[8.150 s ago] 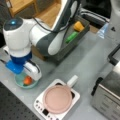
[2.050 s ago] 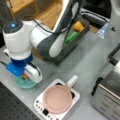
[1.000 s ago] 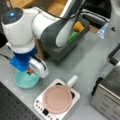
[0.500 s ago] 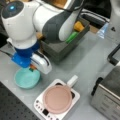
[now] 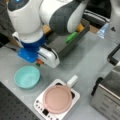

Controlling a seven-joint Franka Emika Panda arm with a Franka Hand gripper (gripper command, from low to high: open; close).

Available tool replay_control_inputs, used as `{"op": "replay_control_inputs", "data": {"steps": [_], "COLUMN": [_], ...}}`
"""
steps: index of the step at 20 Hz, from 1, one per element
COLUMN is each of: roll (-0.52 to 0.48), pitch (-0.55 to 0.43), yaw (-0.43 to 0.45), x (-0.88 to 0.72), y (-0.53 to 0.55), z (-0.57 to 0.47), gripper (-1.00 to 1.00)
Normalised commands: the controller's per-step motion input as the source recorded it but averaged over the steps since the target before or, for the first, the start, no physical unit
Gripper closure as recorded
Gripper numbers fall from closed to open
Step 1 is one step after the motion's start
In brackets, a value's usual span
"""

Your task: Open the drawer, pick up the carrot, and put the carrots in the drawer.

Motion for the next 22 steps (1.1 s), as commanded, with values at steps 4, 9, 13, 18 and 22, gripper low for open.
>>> {"op": "replay_control_inputs", "data": {"steps": [4, 9, 13, 18, 22], "roll": [-0.148, -0.125, -0.128, -0.075, -0.066], "pitch": [-0.173, -0.213, -0.209, -0.264, -0.285], "yaw": [0.198, 0.122, 0.099, 0.121, 0.147], "x": [-0.49, -0.55, -0.71, -0.69, -0.49], "y": [0.02, -0.01, -0.05, -0.06, -0.08], "z": [-0.10, -0.11, -0.03, -0.10, -0.15], "gripper": [1.00, 1.00, 1.00, 1.00, 1.00]}}
